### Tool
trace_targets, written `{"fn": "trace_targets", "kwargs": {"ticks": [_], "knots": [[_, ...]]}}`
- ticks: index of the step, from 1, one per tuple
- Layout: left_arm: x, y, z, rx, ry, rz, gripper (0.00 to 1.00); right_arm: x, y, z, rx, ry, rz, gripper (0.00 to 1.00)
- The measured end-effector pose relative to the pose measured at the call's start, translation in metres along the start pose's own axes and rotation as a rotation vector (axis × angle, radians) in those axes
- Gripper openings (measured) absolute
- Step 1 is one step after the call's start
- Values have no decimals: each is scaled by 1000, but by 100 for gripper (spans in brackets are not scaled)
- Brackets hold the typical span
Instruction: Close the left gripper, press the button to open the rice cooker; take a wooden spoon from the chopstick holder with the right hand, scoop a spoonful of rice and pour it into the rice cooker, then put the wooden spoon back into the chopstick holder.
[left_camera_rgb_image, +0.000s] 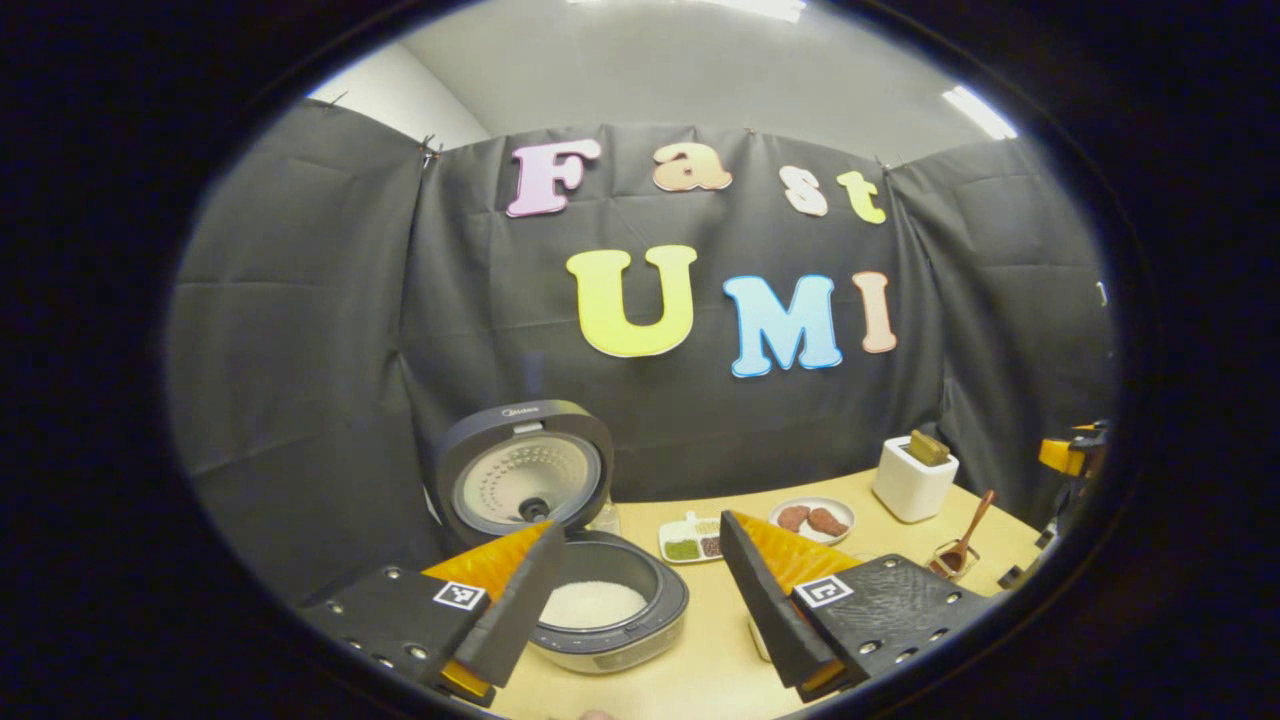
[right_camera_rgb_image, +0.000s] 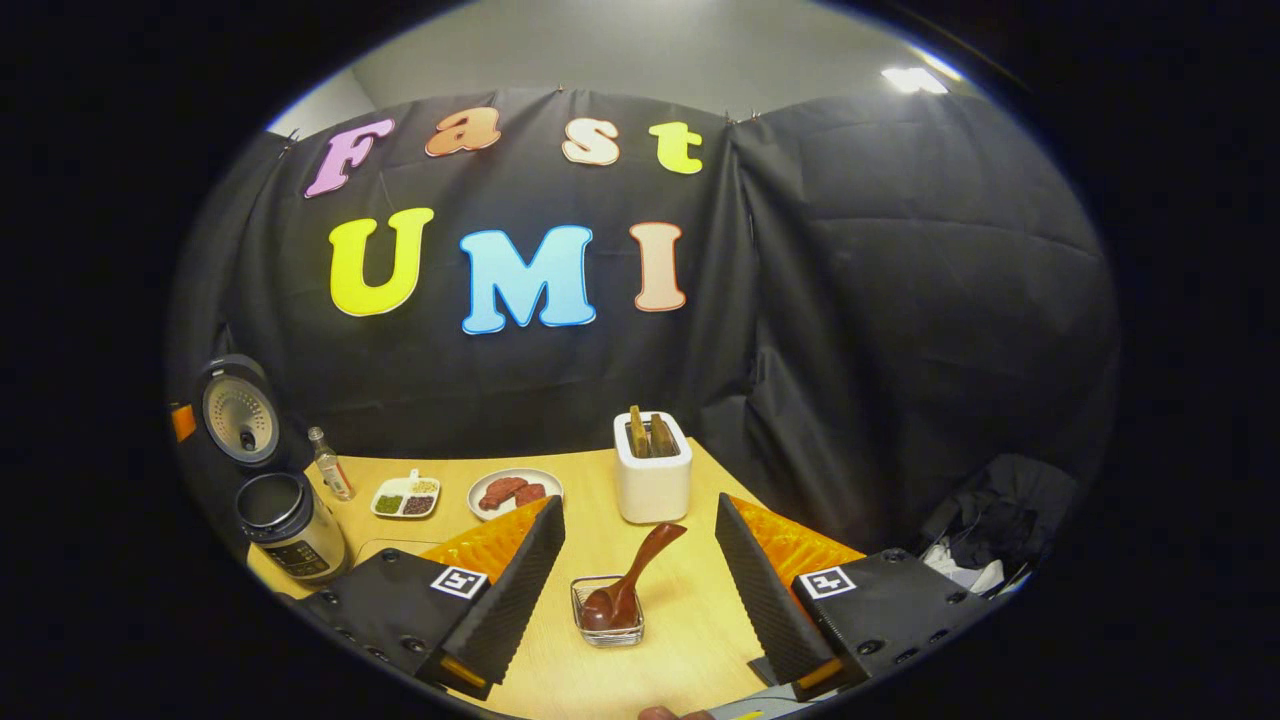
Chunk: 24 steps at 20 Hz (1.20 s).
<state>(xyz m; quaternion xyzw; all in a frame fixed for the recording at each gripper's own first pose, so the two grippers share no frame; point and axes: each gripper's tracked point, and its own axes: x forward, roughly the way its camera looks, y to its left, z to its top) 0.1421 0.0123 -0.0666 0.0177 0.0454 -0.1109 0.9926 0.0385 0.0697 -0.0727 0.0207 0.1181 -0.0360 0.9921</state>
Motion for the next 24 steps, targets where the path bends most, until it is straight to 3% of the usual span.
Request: {"fn": "trace_targets", "kwargs": {"ticks": [10, 11, 12, 13, 14, 21, 23, 24], "knots": [[22, -33, 5, 18, 34, 129, 96, 85, 4, -40, 114, 211, 137, 98], [22, -35, 1, 20, 45, 139, 96, 91, 3, -48, 117, 239, 145, 93], [22, -38, -1, 24, 56, 151, 96, 96, 2, -55, 126, 267, 156, 98], [22, -40, -3, 29, 64, 166, 96, 101, 2, -63, 142, 296, 166, 94], [22, -41, -4, 32, 68, 184, 96, 106, 2, -72, 159, 326, 175, 98], [21, -66, -18, 4, 123, 285, 96, 133, -11, -120, 235, 488, 219, 99], [16, -76, -23, 5, 146, 310, 96, 141, -11, -135, 249, 527, 232, 98], [14, -80, -26, 10, 158, 320, 96, 144, -7, -141, 253, 546, 245, 93]]}}
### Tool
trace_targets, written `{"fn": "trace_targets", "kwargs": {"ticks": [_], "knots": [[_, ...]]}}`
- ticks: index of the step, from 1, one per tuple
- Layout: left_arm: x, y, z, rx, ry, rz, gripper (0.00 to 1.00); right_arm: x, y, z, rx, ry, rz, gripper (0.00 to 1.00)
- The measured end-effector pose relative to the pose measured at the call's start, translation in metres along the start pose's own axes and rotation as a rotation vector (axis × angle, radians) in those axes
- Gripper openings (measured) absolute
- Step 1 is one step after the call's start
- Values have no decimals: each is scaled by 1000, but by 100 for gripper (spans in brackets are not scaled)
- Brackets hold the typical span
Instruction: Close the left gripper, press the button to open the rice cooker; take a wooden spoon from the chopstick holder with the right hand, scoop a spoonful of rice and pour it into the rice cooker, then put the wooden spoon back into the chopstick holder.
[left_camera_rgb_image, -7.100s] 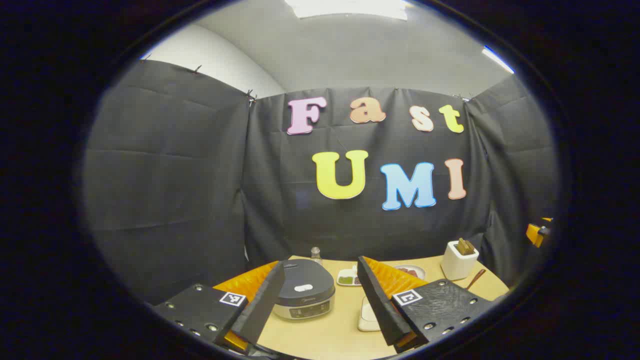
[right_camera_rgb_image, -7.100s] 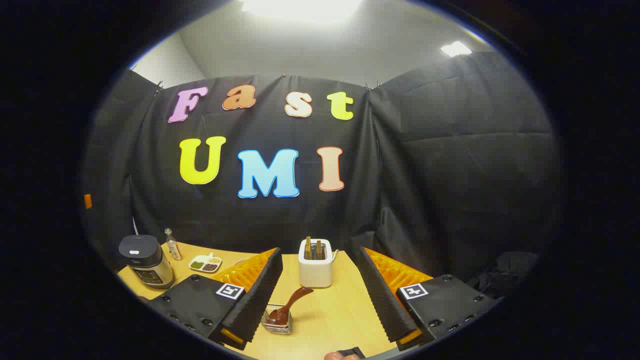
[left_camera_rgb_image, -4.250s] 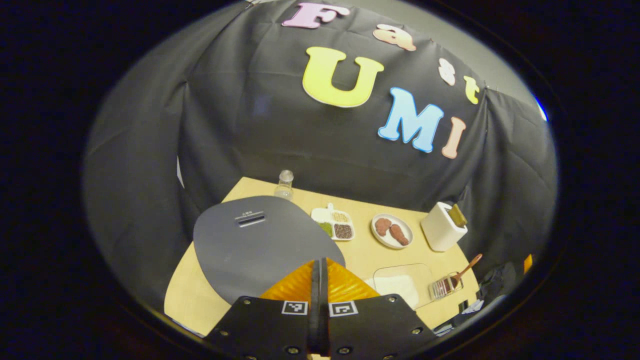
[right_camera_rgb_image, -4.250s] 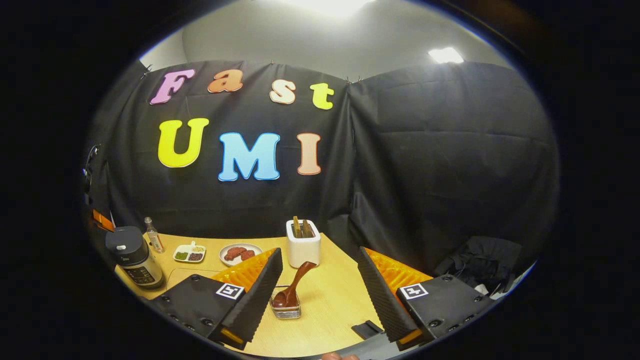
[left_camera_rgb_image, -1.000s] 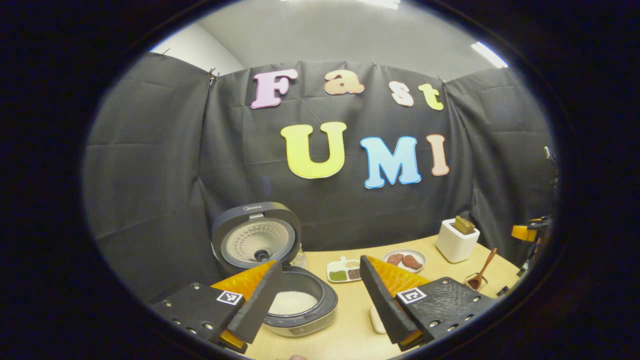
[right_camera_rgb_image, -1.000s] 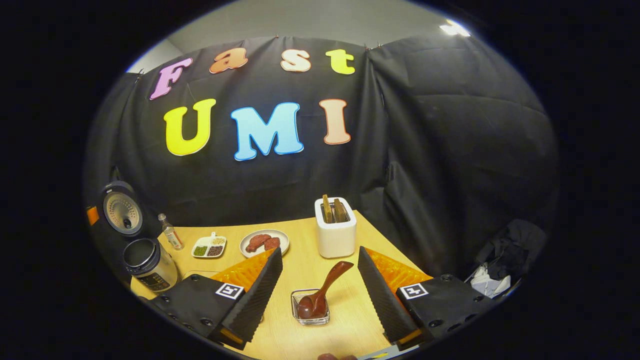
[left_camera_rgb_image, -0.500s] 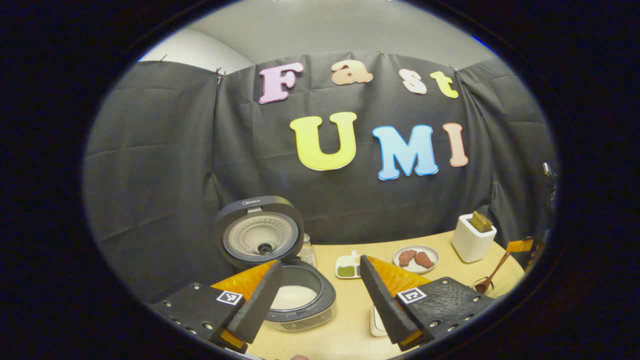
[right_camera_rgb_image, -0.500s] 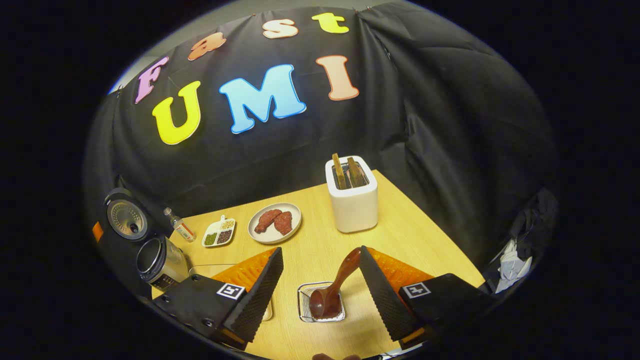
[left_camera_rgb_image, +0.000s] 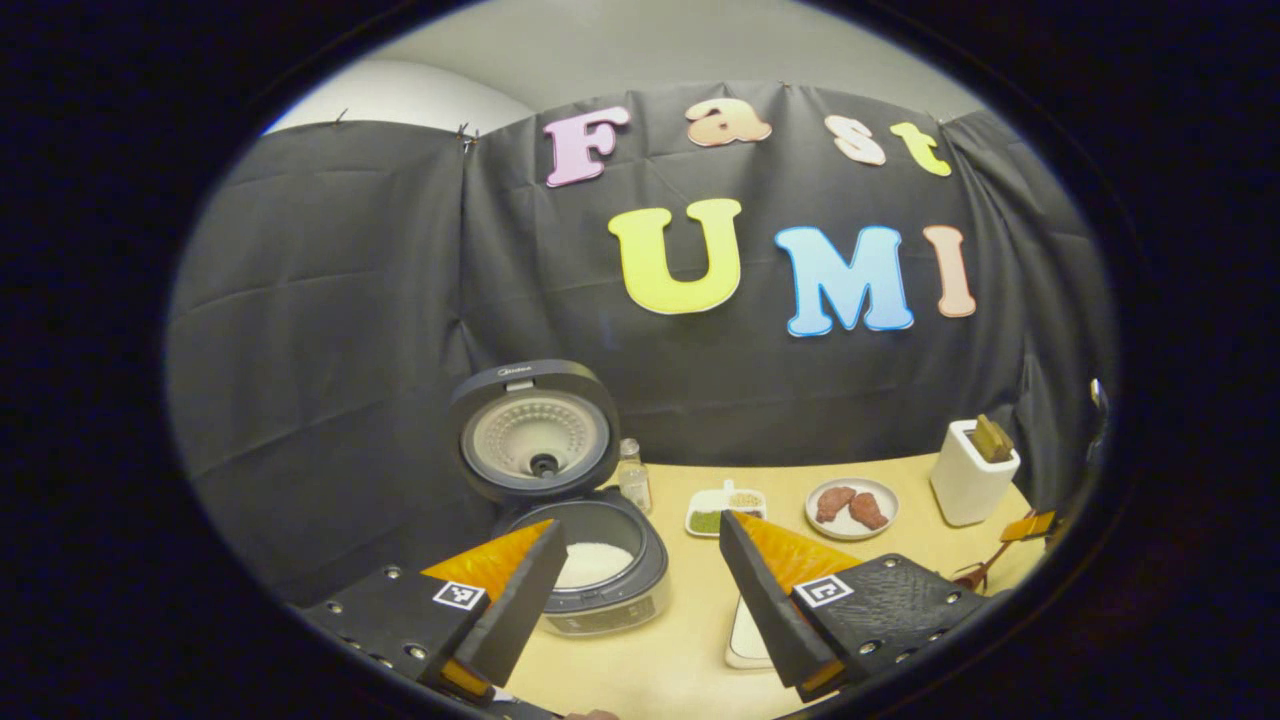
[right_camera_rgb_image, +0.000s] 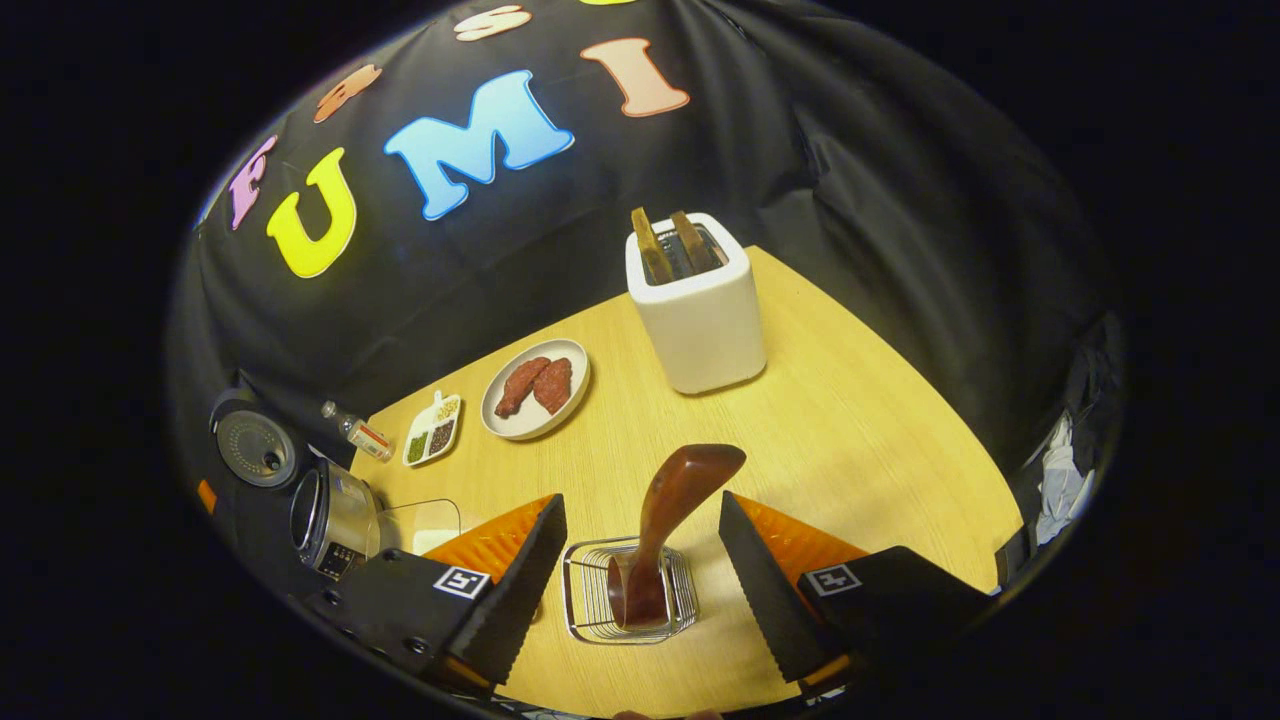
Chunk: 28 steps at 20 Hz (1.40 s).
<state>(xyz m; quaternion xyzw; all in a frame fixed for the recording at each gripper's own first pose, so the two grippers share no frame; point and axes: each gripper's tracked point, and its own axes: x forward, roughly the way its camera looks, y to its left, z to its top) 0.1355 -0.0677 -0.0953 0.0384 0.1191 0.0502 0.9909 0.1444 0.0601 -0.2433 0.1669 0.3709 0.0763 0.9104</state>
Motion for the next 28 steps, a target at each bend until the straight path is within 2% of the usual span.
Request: {"fn": "trace_targets", "kwargs": {"ticks": [1, 6, 8, 10, 11, 12, 13, 14, 16, 20, 21, 22, 23, 25, 26, 28], "knots": [[-3, -3, -5, 12, 13, 8, 96, 6, 2, -3, 3, 17, 13, 98], [-22, -23, -13, 47, 84, 1, 96, 31, 11, -10, 35, 45, 51, 96], [-29, -30, -7, 37, 83, -14, 96, 44, 12, -5, 38, 27, 50, 73], [-31, -31, -2, 48, 75, -18, 96, 52, 8, -3, 53, 27, 30, 62], [-32, -33, -3, 57, 69, -21, 96, 52, 2, 1, 64, 15, 5, 34], [-32, -36, -3, 62, 63, -29, 96, 50, 2, 4, 80, 6, 5, 22], [-32, -38, -2, 65, 57, -42, 96, 39, 5, 3, 96, 5, 0, 30], [-30, -40, -3, 62, 56, -58, 96, 44, 5, 3, 105, 1, 1, 25], [-23, -46, -12, 40, 67, -106, 96, 31, 11, 6, 98, -34, 0, 22], [-9, -41, -8, -22, 71, -210, 96, -5, 23, 16, 92, -128, -33, 21], [-6, -36, -3, -34, 55, -233, 96, -13, 25, 20, 99, -154, -48, 18], [-1, -28, 1, -40, 39, -250, 97, -23, 28, 25, 103, -180, -65, 21], [1, -19, 4, -43, 28, -264, 96, -32, 31, 29, 105, -207, -80, 18], [8, -5, 4, -54, 11, -305, 96, -50, 41, 37, 105, -261, -107, 21], [11, 1, 2, -57, 7, -322, 96, -58, 47, 41, 101, -285, -116, 18], [15, 15, -8, -39, 8, -351, 96, -71, 63, 45, 84, -322, -127, 18]]}}
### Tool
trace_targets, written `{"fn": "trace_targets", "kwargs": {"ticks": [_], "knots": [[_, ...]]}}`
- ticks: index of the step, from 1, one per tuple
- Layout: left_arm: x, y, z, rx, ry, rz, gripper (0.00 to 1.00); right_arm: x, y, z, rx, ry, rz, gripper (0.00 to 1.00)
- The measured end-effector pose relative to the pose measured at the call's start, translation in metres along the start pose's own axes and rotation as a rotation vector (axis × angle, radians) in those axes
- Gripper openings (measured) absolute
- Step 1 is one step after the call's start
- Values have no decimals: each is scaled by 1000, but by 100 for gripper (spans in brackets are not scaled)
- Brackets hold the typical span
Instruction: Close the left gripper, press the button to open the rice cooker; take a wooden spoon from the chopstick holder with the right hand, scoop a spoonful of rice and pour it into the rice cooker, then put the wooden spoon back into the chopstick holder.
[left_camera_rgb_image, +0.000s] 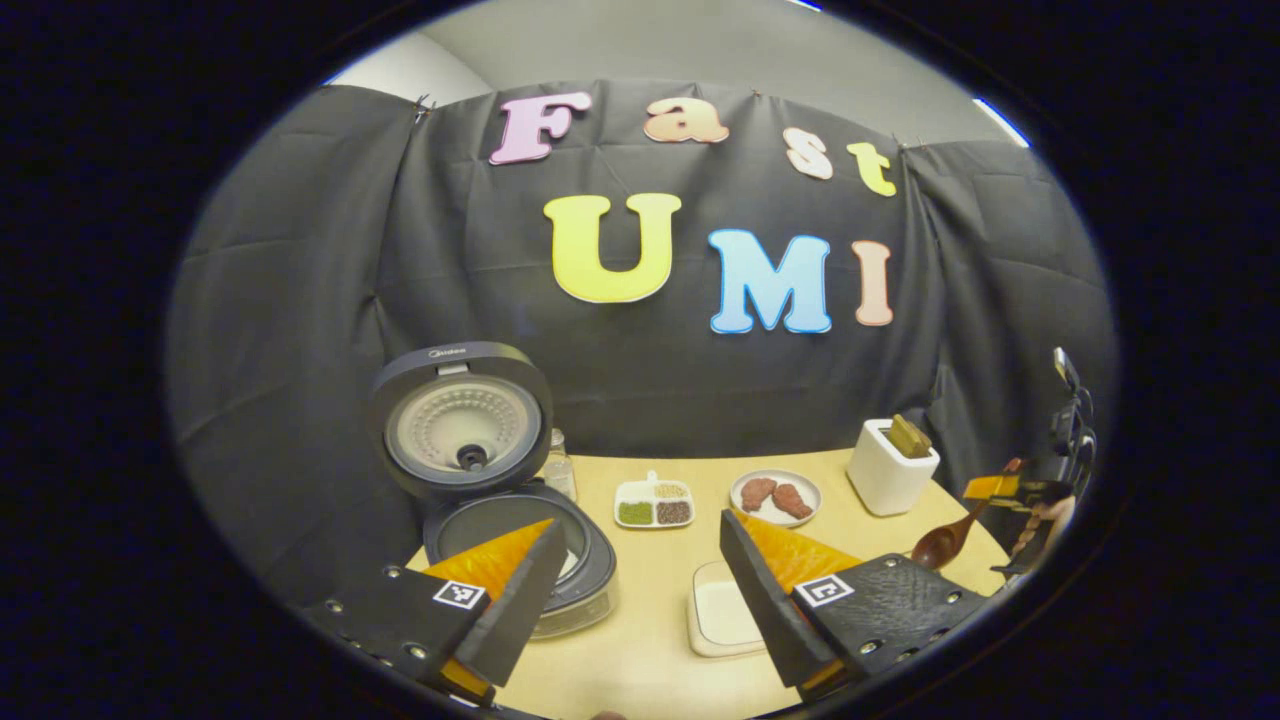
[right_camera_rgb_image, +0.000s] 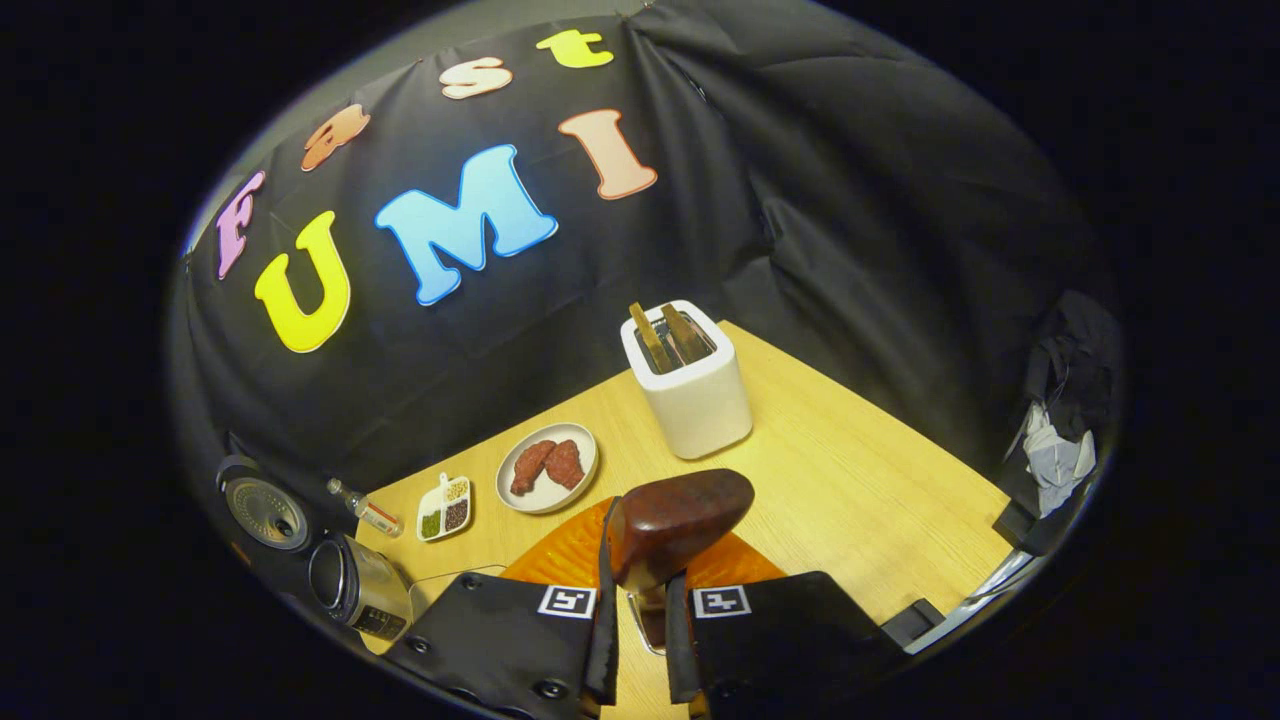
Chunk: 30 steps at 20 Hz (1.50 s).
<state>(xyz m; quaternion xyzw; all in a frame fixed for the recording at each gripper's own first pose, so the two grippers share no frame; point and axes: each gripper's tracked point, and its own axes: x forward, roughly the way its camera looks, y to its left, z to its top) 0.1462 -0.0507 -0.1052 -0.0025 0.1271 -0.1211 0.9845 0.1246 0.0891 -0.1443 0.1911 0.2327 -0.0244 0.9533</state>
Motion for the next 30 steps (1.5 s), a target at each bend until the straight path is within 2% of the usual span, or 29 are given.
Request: {"fn": "trace_targets", "kwargs": {"ticks": [1, 4, 6, 7, 10, 13, 14, 15, 18, 21, 26, 27, 30], "knots": [[-1, 7, -3, 11, -3, -11, 96, -5, 8, 1, -8, -12, -2, 21], [-4, 24, -11, 19, -10, -49, 96, -17, 39, 6, -25, -47, 9, 22], [-5, 35, -19, 16, -12, -63, 96, -21, 61, 6, -44, -62, 23, 21], [-7, 42, -22, 12, -11, -68, 96, -23, 73, 5, -55, -68, 35, 18], [-11, 65, -31, -2, -8, -64, 96, -25, 109, -2, -87, -66, 74, 22], [-16, 88, -37, -19, -4, -44, 96, -17, 140, -15, -102, -45, 113, 22], [-18, 95, -38, -23, 0, -35, 96, -15, 149, -19, -108, -36, 126, 18], [-18, 101, -42, -28, 2, -26, 96, -13, 158, -25, -116, -27, 138, 22], [-23, 116, -49, -44, 15, -8, 96, -1, 179, -44, -153, 3, 165, 21], [-27, 126, -62, -47, 38, 1, 96, 17, 184, -73, -219, 49, 167, 21], [-27, 134, -86, -39, 89, -2, 96, 41, 173, -105, -363, 84, 129, 21], [-28, 134, -91, -36, 98, -5, 96, 43, 170, -110, -375, 86, 127, 18], [-27, 131, -99, -29, 119, -19, 96, 50, 162, -121, -395, 92, 115, 22]]}}
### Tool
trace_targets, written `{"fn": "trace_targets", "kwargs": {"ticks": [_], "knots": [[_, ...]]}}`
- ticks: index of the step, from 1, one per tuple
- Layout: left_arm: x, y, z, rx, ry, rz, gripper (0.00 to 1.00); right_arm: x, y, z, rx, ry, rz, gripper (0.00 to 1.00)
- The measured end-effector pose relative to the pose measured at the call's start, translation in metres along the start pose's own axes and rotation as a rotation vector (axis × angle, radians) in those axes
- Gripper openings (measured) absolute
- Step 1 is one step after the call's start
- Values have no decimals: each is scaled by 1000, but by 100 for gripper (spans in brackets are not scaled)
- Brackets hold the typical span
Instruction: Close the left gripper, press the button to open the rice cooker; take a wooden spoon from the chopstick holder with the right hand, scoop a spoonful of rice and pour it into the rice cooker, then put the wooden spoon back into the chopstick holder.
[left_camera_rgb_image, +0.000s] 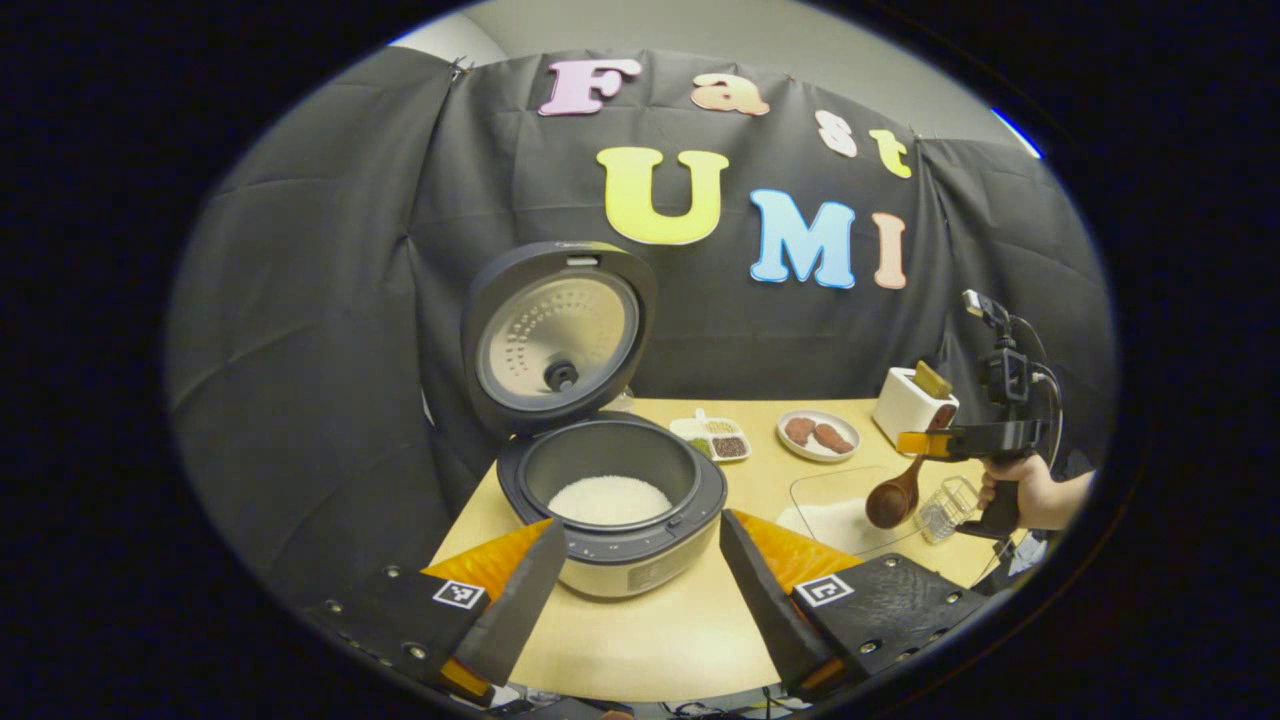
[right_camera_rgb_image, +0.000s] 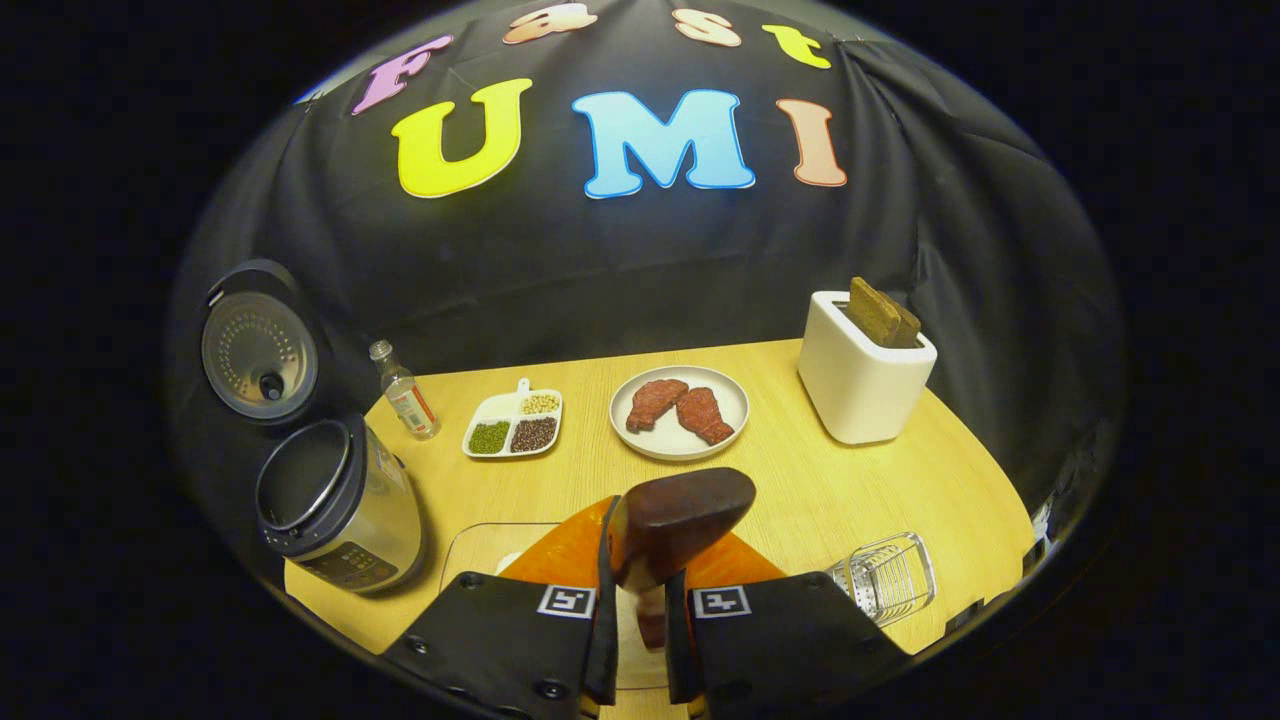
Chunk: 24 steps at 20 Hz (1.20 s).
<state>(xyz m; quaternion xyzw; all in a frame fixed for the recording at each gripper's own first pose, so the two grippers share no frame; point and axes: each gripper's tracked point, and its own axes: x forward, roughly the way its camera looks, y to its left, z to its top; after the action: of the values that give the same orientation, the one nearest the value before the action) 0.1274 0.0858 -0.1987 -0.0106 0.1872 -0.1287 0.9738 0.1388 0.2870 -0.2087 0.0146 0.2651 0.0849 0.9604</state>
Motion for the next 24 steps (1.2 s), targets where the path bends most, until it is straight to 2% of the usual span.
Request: {"fn": "trace_targets", "kwargs": {"ticks": [2, 4, 5, 6, 7, 9, 13, 15, 18, 20, 21, 24], "knots": [[1, -4, -3, 4, 8, -13, 96, 7, -3, -6, -44, -6, -22, 18], [4, -9, -3, 11, 10, -21, 96, 14, 1, -17, -77, 7, -18, 22], [3, -10, -3, 15, 7, -23, 96, 17, 4, -19, -83, 6, -12, 18], [2, -11, -1, 16, 4, -24, 96, 18, 8, -19, -78, 2, -7, 22], [1, -11, 0, 14, 1, -26, 96, 18, 11, -21, -69, 5, -6, 19], [1, -12, -2, 5, 0, -28, 96, 19, 20, -28, -41, 36, 6, 22], [0, -1, -2, -5, 1, -10, 96, 15, 51, -51, 56, 125, 89, 22], [-2, 7, 2, -41, -9, 0, 96, 14, 64, -56, 136, 165, 115, 21], [-3, 20, -1, -80, -4, 30, 96, 15, 78, -58, 265, 233, 139, 22], [-6, 28, -3, -87, -5, 48, 96, 18, 81, -59, 314, 260, 142, 18], [-7, 30, -3, -89, -5, 53, 96, 15, 85, -59, 339, 274, 154, 21], [-12, 34, -8, -80, 1, 62, 96, 10, 92, -58, 430, 305, 183, 21]]}}
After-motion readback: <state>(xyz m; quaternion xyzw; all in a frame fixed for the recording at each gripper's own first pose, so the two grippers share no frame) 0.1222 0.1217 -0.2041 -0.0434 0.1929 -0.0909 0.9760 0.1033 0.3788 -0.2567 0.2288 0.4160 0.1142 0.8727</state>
